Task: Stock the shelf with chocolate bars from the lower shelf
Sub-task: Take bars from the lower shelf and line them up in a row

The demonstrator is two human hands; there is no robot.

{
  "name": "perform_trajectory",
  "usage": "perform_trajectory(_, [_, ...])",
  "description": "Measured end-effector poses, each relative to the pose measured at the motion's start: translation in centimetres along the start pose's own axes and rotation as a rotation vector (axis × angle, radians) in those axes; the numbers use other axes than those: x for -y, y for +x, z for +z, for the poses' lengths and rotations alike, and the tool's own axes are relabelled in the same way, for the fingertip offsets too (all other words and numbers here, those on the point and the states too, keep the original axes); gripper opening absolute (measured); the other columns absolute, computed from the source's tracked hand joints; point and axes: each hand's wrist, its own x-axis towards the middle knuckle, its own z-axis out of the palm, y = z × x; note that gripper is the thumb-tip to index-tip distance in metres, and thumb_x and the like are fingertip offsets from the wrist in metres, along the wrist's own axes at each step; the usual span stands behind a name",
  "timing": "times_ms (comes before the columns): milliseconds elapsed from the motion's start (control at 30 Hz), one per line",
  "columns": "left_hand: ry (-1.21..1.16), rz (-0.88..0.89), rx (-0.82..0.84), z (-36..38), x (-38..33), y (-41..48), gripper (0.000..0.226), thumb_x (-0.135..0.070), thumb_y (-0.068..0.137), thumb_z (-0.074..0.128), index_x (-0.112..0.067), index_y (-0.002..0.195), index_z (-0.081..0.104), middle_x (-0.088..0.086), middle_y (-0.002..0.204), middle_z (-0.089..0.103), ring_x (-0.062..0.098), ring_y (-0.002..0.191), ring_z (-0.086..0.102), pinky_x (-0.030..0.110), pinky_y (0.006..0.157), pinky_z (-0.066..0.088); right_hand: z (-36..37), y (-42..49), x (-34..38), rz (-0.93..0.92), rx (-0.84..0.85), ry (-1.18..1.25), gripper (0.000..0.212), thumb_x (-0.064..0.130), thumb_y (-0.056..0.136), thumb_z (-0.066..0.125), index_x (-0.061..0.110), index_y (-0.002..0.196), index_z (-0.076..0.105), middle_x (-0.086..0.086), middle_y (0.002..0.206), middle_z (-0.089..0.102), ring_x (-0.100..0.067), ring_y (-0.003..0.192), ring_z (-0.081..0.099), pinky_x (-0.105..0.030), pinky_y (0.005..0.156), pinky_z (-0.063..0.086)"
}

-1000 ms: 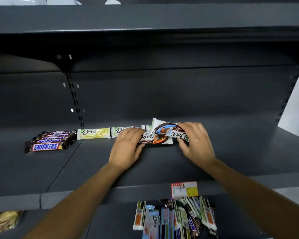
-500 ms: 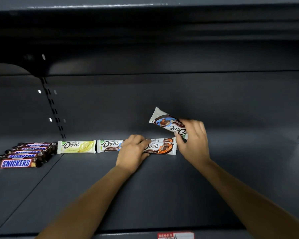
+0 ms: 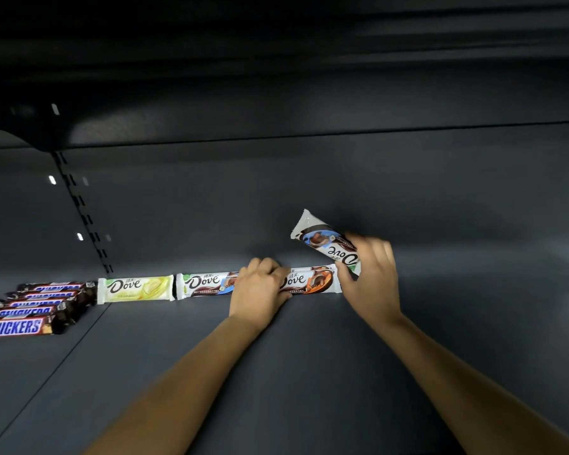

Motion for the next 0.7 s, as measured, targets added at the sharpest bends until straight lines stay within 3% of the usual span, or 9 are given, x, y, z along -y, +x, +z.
perform_trajectory(200, [-0.010, 0.020, -0.065, 0.6, 0.1, -0.3, 0.042, -0.028, 0.065, 0.082, -0.016, 0.104, 0.070, 0.002, 0.094, 0.063, 0.029, 0.085, 0.057, 0.038, 0.070, 0.050, 0.2, -0.3, 0.0, 0.003, 0.029, -0.003, 0.048, 0.010, 0.074, 0.070, 0.010, 0.120, 0.057, -0.005, 0.109, 0.060, -0.015, 0.101, 0.043, -0.034, 0.087, 0.044])
perform_trajectory(633, [0.014, -0.021, -0.022, 0.5, -0.7, -0.3, 0.044, -0.035, 0.083, 0.064, -0.017, 0.123, 0.058, 0.003, 0.114, 0.056, 0.027, 0.106, 0.047, 0.039, 0.086, 0.042, 0.7, -1.0, 1.2, -0.006, 0.057, 0.040, 0.050, 0.013, 0.072, 0.072, 0.011, 0.119, 0.056, -0.003, 0.112, 0.059, -0.016, 0.103, 0.044, -0.032, 0.090, 0.041])
perform_trajectory(700, [-0.017, -0.020, -0.087, 0.3, -1.2, -0.5, 0.043, -0.035, 0.084, 0.060, -0.015, 0.122, 0.058, 0.003, 0.110, 0.057, 0.027, 0.104, 0.049, 0.040, 0.086, 0.044, 0.8, -1.1, 1.3, -0.007, 0.061, 0.042, 0.051, 0.013, 0.070, 0.073, 0.011, 0.118, 0.056, -0.003, 0.111, 0.059, -0.017, 0.101, 0.045, -0.033, 0.090, 0.042])
